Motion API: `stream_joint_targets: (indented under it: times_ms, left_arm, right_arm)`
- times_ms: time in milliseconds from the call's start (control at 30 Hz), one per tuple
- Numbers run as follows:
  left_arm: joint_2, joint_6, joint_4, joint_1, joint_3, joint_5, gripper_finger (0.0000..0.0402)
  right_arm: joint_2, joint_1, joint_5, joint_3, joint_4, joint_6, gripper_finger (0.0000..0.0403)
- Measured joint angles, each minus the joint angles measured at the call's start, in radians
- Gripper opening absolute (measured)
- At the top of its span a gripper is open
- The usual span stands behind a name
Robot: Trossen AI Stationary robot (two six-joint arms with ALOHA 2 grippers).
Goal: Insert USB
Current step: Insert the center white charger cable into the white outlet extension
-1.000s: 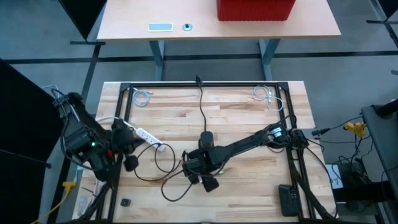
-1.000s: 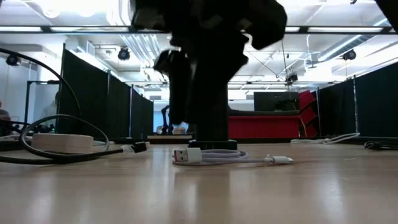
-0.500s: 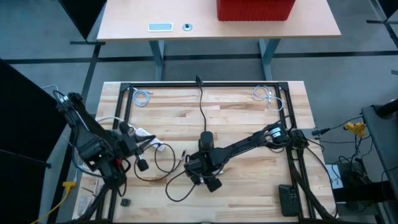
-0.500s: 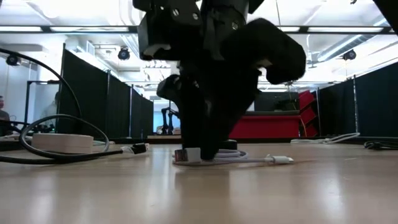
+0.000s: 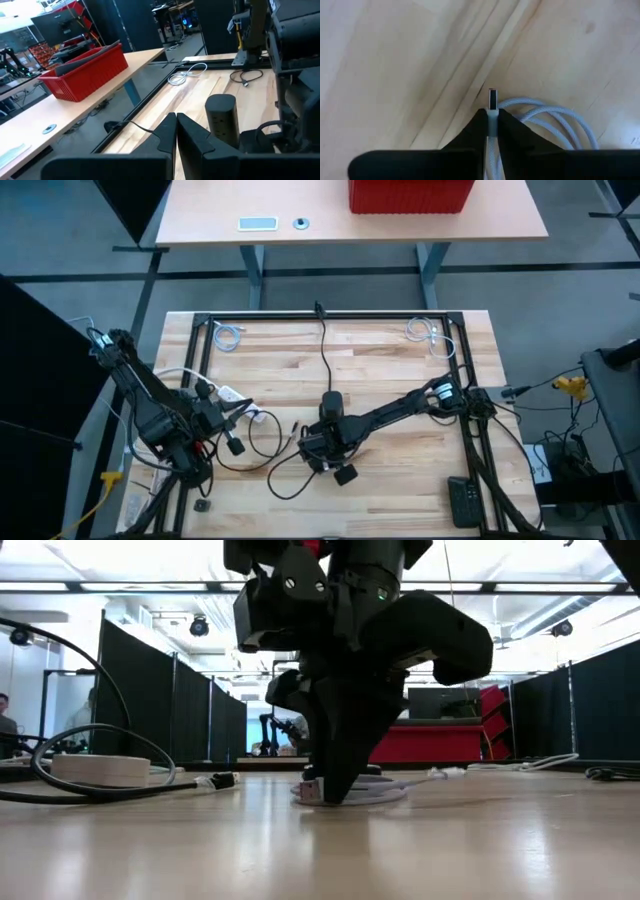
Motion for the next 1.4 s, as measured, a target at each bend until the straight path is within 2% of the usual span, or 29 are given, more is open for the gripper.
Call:
stream_joint_targets:
  times_ms: [400,500,667,833,900,1033,1400]
  left_arm:
    - [0.0,-0.03,0.013,-0.036,-0.079,-0.003,0.0]
    - [-0.003,-0.109,0.015,-0.045,-0.128,-0.039,0.0]
    - [-0.005,-0.28,0.022,-0.045,-0.226,-0.072,0.0]
    - [-0.007,-0.335,0.067,-0.047,-0.274,-0.001,0.0]
    - [-0.008,-0.286,0.105,-0.047,-0.275,0.061,0.0]
    - [-0.021,-0.087,0.213,-0.042,-0.263,0.195,0.0013]
    - [-0.094,0.44,0.233,-0.015,-0.169,0.254,0.0136]
  right_arm:
    - [-0.11,-0.007,0.154,0.293,-0.057,-0.061,0.0017]
    - [-0.147,-0.022,0.198,0.306,-0.001,-0.087,0.0017]
    - [-0.17,-0.066,0.201,0.307,0.132,-0.131,0.0017]
    - [-0.157,-0.116,0.167,0.306,0.199,-0.153,0.0017]
    - [-0.144,-0.134,0.144,0.306,0.217,-0.153,0.0017]
    - [-0.127,-0.157,0.131,0.304,0.247,-0.148,0.0017]
    - [-0.074,-0.21,0.042,0.303,0.274,-0.02,0.0017]
